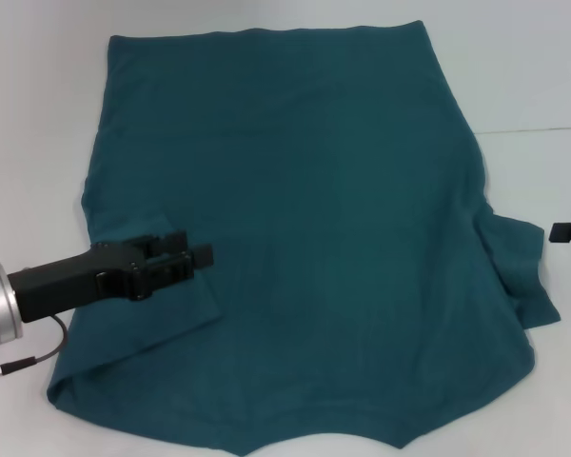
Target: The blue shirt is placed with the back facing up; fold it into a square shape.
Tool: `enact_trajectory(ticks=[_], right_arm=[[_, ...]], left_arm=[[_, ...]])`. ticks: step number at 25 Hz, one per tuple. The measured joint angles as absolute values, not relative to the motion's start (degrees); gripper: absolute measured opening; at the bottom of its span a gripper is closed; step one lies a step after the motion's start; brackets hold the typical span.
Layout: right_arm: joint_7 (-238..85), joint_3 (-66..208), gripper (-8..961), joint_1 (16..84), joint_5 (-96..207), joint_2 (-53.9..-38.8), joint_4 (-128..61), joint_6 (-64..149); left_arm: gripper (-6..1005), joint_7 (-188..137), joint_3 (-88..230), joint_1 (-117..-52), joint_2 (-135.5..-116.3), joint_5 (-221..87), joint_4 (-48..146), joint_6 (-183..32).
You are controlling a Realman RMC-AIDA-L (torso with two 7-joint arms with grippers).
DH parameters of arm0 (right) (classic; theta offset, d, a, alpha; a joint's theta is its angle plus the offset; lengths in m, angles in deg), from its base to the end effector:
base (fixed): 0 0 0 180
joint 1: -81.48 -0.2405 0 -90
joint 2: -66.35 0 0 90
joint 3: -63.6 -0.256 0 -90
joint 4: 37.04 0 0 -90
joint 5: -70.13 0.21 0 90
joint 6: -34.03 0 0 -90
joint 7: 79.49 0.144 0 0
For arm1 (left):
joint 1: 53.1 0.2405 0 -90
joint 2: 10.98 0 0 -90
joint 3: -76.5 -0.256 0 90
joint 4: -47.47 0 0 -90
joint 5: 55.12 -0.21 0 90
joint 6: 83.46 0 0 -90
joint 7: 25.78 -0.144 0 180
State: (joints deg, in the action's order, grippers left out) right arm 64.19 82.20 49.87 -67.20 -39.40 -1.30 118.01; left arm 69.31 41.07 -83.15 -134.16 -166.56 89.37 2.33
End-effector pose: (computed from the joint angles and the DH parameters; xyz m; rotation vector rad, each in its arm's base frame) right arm 0.3570 0.3450 0.1169 -1.7590 2.0283 0.6078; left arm -0.2489 0.3423 0.0003 -2.5157 -0.9848 -0.8885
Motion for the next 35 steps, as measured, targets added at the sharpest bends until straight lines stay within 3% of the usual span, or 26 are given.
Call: enact_trajectory(ticks=[8,24,33,35], right_arm=[[65.8,83.5,908,48.1,-67.1,-39.26,-5.9,114.1],[66.2,86.8,908,45.3,-66.9,-41.02,-11.4,104.1],[67.1,85.9,907,45.7,-65.4,-41.02,-11.8,103.9],[67.1,85.9,841,46.0,-64.7,-40.93,-11.8,103.9]], left_arm=[[584,69.3,41.1,-83.9,-133.99,-166.4,89.4,1.9],[584,69.3,41.1,-83.9,-134.2,-166.4,89.4,0.6],[584,69.3,40.7,-84.0,-134.45,-165.9,89.4,0.7],[583,69.3,40.6,-84.0,-134.52,-165.9,89.4,0.7]])
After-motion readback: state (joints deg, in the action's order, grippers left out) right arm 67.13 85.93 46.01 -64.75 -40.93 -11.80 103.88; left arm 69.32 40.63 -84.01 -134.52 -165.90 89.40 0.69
